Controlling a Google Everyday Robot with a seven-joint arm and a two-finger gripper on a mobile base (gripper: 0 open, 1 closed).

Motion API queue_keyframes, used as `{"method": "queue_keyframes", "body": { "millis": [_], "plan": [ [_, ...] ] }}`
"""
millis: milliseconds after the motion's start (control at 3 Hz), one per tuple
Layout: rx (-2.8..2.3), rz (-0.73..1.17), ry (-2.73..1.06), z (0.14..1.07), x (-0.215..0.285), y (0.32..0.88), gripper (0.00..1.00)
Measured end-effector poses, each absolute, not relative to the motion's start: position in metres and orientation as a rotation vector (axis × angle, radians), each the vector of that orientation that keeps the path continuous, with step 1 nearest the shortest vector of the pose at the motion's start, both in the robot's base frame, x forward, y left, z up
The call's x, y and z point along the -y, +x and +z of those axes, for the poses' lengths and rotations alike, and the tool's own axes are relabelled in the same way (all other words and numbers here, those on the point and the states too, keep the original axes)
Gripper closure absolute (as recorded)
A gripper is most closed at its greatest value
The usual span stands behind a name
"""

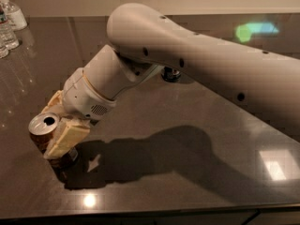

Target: Pick orange can

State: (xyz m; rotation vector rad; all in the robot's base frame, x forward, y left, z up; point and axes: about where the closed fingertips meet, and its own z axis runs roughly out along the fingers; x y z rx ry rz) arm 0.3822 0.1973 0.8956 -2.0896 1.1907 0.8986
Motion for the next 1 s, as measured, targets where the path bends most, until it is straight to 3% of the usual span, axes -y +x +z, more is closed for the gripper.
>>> {"method": "queue_keyframes", "body": {
  "millis": [667,1000],
  "plan": [
    [-1.22,0.924,-2.048,0.927,-0.186,0.39,0.87],
    [-1.249,0.913,-2.043,0.959,-0.169,0.4,1.0]
  ]
}}
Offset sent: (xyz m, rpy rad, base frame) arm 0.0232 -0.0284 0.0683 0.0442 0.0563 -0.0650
